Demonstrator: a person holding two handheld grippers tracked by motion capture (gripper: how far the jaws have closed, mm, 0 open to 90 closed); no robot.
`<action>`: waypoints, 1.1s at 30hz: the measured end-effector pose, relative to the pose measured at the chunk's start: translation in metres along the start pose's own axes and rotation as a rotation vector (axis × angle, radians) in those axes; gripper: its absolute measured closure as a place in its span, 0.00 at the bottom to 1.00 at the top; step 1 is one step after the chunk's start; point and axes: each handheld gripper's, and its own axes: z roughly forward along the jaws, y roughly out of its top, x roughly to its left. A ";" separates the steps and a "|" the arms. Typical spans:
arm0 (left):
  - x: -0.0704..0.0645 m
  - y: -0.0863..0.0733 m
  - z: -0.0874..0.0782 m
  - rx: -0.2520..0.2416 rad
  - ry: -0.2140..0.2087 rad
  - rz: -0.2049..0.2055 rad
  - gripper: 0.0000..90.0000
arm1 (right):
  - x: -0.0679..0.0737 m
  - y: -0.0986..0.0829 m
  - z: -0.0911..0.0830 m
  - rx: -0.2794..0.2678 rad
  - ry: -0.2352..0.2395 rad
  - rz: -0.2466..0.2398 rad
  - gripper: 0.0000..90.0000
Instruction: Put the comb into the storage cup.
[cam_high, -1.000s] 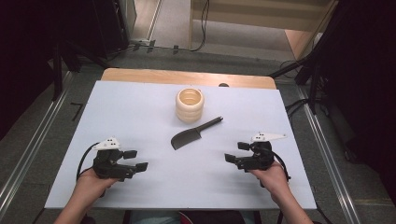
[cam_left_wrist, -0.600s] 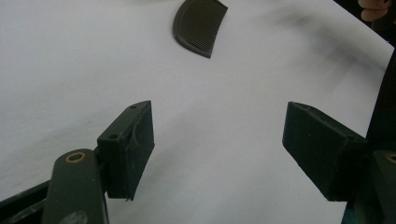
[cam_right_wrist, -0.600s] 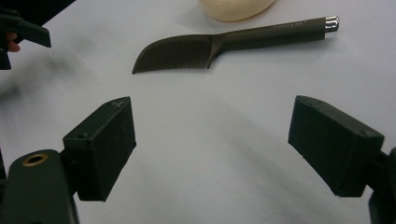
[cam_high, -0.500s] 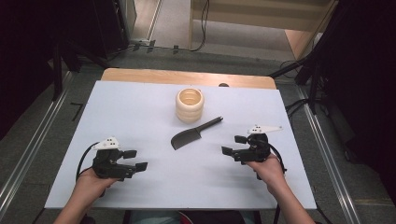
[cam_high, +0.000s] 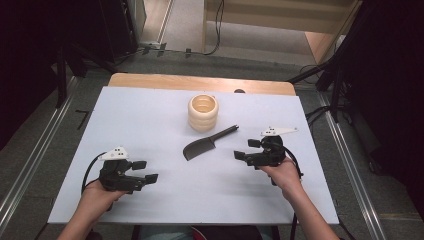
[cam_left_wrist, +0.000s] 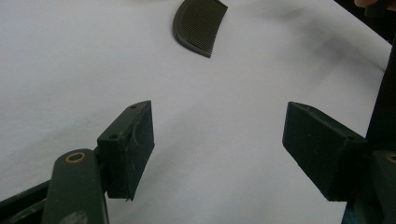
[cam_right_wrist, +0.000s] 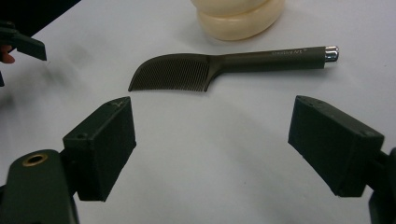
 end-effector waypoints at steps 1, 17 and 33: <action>0.000 0.000 0.000 0.000 0.000 0.001 0.29 | 0.000 0.003 0.001 0.006 -0.007 0.007 0.15; 0.000 0.000 0.000 0.000 -0.002 0.001 0.29 | -0.007 0.023 0.007 -0.010 -0.039 0.008 0.15; 0.001 0.000 0.000 0.000 -0.002 -0.002 0.29 | -0.012 0.042 0.024 -0.025 -0.077 0.001 0.15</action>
